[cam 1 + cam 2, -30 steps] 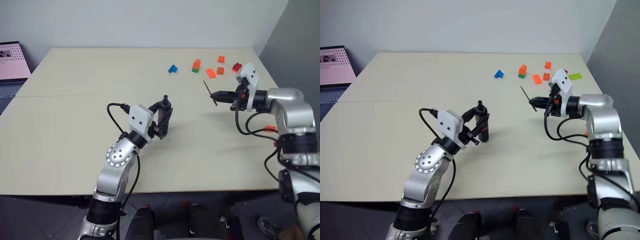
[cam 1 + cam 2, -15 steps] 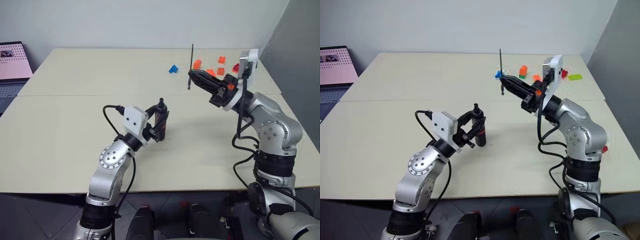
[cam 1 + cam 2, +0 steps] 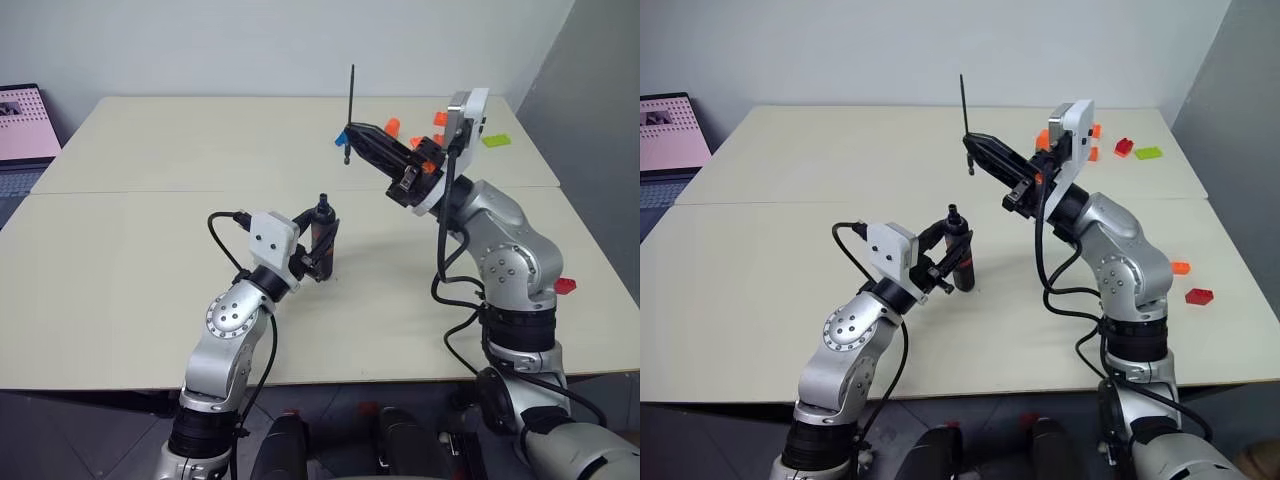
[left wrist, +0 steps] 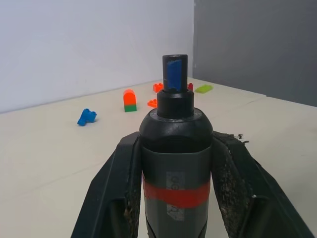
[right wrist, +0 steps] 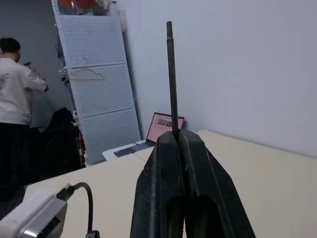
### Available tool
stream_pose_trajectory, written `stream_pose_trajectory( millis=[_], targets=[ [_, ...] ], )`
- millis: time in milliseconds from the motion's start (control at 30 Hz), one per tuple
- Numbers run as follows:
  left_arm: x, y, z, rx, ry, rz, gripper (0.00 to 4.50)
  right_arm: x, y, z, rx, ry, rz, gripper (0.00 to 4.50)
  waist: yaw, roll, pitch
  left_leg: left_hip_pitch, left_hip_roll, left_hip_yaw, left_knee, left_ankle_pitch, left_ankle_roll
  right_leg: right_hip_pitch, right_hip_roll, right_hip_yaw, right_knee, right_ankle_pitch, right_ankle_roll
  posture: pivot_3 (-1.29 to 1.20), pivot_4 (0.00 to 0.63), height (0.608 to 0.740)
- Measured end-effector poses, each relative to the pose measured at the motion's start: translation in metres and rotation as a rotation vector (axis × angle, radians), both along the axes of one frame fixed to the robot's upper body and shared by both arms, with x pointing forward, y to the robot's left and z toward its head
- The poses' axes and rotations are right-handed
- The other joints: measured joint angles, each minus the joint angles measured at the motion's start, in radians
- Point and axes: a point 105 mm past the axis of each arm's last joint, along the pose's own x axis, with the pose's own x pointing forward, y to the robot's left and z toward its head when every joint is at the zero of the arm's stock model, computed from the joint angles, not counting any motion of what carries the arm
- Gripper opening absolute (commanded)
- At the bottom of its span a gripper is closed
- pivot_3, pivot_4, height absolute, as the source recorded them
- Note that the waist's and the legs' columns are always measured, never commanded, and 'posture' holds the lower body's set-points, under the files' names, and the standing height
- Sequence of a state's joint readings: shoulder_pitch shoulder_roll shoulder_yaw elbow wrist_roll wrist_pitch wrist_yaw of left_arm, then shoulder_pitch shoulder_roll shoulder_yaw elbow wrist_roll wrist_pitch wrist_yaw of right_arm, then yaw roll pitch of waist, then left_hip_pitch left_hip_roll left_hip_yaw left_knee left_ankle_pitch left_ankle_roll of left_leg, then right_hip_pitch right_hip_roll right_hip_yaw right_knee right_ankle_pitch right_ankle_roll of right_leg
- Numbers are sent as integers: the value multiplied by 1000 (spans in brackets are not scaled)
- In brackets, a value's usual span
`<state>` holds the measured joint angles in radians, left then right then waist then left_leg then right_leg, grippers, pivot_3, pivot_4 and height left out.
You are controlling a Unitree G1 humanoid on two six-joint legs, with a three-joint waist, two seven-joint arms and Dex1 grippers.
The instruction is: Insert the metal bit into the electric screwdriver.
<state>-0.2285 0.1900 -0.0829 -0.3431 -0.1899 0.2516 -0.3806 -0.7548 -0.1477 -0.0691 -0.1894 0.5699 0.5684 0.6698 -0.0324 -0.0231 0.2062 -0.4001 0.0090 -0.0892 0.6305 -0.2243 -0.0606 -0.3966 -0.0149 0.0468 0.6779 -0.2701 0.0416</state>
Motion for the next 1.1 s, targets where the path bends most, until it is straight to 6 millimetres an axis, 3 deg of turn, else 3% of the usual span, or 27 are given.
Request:
stream_pose_trajectory(
  millis=[1100],
  targets=[
    [-2, 4, -1, 13, 1, 2, 1622, 8, 21, -30, -96, 0, 98, 0, -1, 0, 0, 0, 1, 0, 0, 0, 0, 0, 0, 0, 0, -2, 3, 0, 150, 740]
  ],
)
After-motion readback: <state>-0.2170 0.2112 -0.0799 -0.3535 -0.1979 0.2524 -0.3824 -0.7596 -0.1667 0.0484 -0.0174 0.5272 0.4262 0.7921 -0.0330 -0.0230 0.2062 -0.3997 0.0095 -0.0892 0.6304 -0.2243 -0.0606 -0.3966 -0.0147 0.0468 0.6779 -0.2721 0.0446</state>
